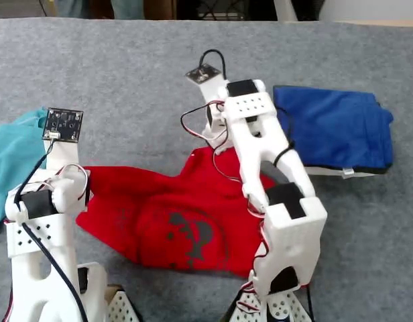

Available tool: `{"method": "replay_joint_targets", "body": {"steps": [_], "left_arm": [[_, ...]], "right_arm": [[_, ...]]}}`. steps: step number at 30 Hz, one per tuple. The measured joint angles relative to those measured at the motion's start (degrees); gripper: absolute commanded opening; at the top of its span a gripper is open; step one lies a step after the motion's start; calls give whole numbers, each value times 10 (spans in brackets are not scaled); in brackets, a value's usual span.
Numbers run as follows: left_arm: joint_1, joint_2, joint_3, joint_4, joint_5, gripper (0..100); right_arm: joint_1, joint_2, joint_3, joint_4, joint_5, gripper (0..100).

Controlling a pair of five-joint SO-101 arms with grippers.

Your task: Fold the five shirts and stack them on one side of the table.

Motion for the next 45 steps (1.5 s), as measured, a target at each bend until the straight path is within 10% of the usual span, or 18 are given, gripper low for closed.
{"method": "replay_joint_targets", "body": {"steps": [45], "left_arm": [[0, 0, 0, 15, 0, 29]], "right_arm": [[30, 133, -25, -102, -17, 183]]}}
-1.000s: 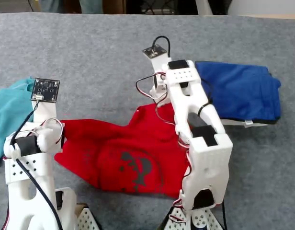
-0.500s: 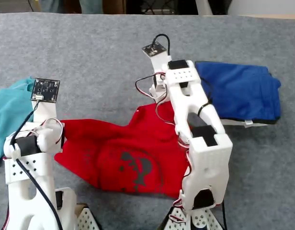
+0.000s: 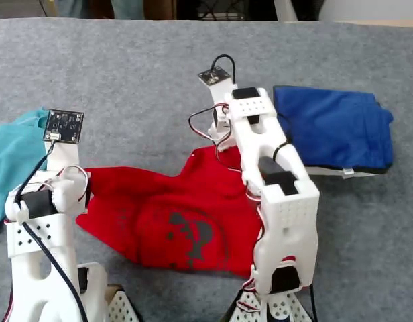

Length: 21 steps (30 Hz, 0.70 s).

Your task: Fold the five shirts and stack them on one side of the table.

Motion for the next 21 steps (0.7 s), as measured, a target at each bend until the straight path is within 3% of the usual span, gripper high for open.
{"method": "replay_joint_targets", "body": {"steps": [5, 21], "left_arm": [[0, 0, 0, 0, 0, 29], [0, 0, 0, 0, 0, 29]], "right_arm": [[6, 3, -13, 9, -1, 30], [11, 4, -15, 16, -29, 14]]}}
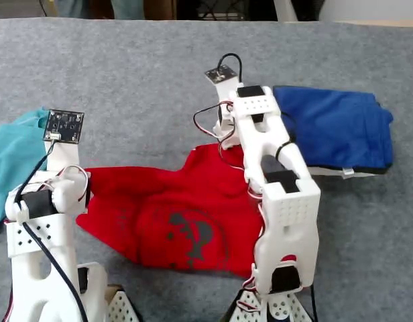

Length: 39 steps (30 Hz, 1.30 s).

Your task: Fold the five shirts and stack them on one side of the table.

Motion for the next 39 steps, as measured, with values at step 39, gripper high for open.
{"method": "replay_joint_targets", "body": {"steps": [39], "left_arm": [[-40, 83, -847, 337, 0, 28]], "right_arm": [[-4, -520, -625, 204, -126, 13]]}}
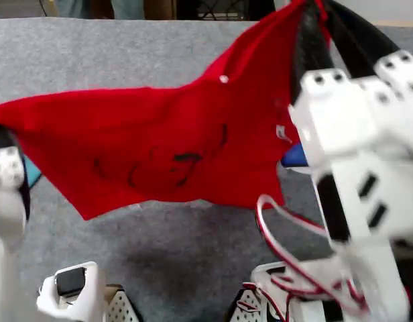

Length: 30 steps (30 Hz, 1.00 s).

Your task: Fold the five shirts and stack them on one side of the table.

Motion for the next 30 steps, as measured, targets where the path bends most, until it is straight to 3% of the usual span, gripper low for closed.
{"method": "replay_joint_targets", "body": {"steps": [7, 17, 24, 30], "left_arm": [[-47, -79, -4, 0, 0, 28], [-50, -197, 51, 0, 0, 28], [-53, -208, 41, 0, 0, 28], [-117, -210, 18, 0, 0, 29]], "right_arm": [[0, -41, 0, -41, 0, 13], [-1, -42, -1, -158, 0, 13], [-1, -43, -1, -159, 6, 13], [-1, -43, -1, -105, 33, 13]]}}
